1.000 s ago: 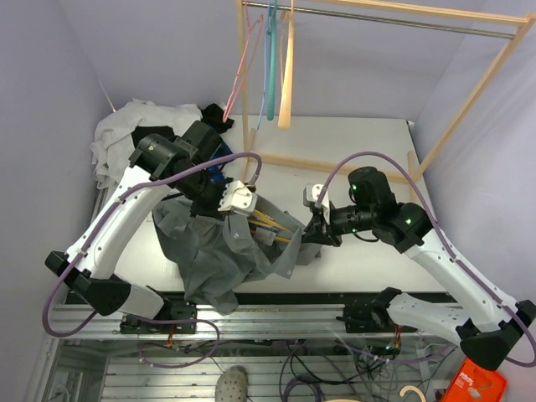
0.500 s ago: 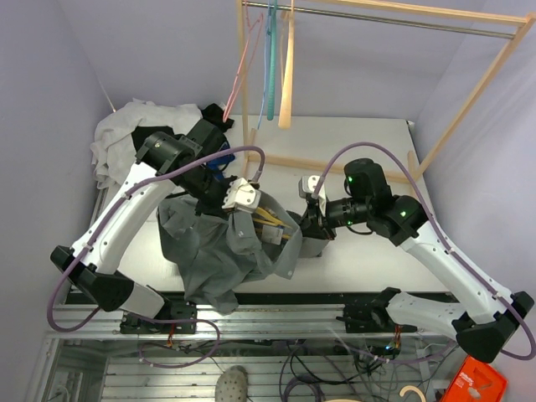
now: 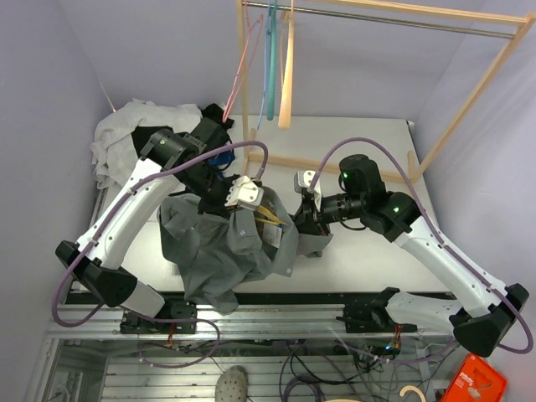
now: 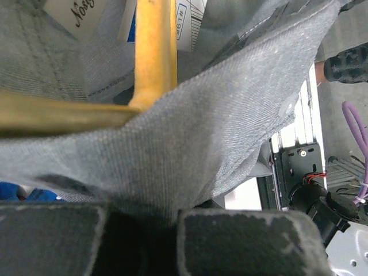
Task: Place the shirt on the hanger
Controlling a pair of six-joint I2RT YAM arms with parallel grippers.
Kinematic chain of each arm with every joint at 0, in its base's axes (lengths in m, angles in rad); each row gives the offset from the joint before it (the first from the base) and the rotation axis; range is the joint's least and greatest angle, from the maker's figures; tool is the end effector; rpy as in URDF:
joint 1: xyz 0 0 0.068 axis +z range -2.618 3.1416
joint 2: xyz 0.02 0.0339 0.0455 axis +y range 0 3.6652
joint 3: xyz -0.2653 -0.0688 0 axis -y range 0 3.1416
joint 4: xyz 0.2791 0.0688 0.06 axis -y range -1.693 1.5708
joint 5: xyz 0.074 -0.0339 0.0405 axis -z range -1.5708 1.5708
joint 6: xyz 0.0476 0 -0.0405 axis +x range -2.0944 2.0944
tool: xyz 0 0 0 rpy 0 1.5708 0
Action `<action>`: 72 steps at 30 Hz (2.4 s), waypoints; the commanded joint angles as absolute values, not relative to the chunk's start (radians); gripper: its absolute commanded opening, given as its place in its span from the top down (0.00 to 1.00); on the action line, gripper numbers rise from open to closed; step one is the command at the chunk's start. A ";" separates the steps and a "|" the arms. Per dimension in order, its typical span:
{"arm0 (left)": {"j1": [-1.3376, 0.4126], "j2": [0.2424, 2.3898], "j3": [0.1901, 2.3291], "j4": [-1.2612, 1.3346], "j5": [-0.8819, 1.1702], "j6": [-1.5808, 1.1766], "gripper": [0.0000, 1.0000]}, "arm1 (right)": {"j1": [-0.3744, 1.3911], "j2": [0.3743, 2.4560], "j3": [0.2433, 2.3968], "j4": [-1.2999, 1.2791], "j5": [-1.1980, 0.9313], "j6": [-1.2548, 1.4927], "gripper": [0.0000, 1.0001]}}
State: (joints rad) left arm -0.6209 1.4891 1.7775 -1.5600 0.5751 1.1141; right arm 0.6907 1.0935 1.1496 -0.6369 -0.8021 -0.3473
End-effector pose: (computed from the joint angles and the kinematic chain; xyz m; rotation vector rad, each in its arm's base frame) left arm 0.2147 -0.1854 0.4059 2.0902 1.6180 -0.6602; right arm 0.1809 0.1939 0.3659 -1.4426 1.5672 1.0590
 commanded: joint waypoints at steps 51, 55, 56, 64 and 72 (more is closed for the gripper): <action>-0.127 1.349 1.736 -1.483 0.699 1.131 0.01 | 0.713 0.786 1.043 -0.698 -0.319 -0.228 1.00; -0.053 1.368 1.607 -1.502 0.836 1.241 0.01 | 0.713 0.744 1.054 -0.690 -0.290 -0.222 1.00; -0.053 1.370 1.568 -1.502 0.846 1.269 0.02 | 0.713 0.730 1.062 -0.681 -0.284 -0.224 1.00; -0.032 1.423 1.557 -1.451 1.027 1.249 0.02 | 0.714 0.659 1.095 -0.635 -0.204 -0.161 1.00; -0.025 1.460 1.513 -1.317 1.155 1.252 0.02 | 0.714 0.604 1.102 -0.664 -0.382 -0.208 1.00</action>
State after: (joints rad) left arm -0.0364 1.4353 1.5143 -1.3685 1.0050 1.1957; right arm 0.7143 0.6086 1.0534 -0.6415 -0.2905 -0.1612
